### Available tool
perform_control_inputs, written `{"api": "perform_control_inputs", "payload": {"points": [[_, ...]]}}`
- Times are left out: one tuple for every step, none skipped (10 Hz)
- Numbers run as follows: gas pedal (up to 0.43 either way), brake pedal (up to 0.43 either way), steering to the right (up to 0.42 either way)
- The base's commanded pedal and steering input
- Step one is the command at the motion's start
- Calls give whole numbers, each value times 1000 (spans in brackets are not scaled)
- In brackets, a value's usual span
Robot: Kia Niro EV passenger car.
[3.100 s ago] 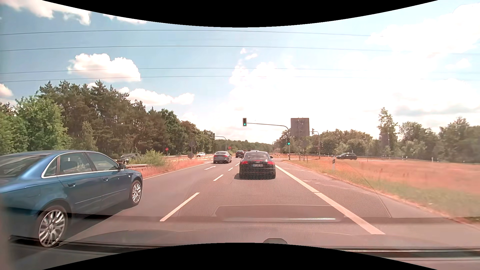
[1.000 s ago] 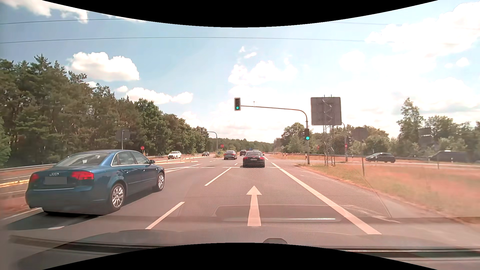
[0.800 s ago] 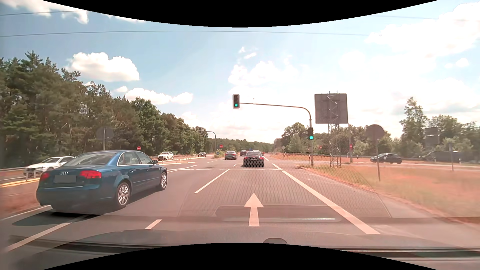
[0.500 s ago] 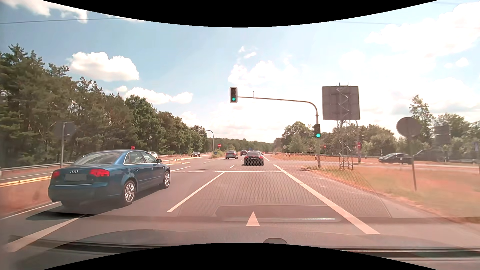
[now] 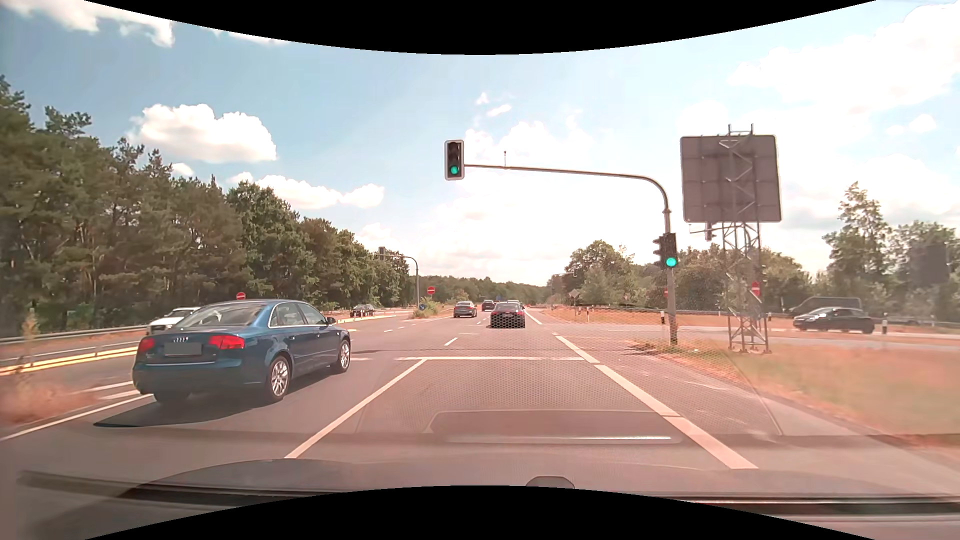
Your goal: Follow the waypoints while adhering to traffic rules and regulations
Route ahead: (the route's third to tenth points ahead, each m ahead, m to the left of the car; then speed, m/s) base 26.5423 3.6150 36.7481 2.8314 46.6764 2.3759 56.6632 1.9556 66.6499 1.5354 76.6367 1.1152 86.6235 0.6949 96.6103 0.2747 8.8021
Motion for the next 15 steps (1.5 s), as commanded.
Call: {"api": "perform_control_inputs", "payload": {"points": [[248,0,-2],[248,0,-2],[248,0,-2],[248,0,-2],[248,0,-2],[248,0,-2],[248,0,-2],[248,0,-2],[248,0,-2],[248,0,-2],[248,0,-2],[248,0,-2],[248,0,-2],[248,0,-3],[248,0,-3]]}}
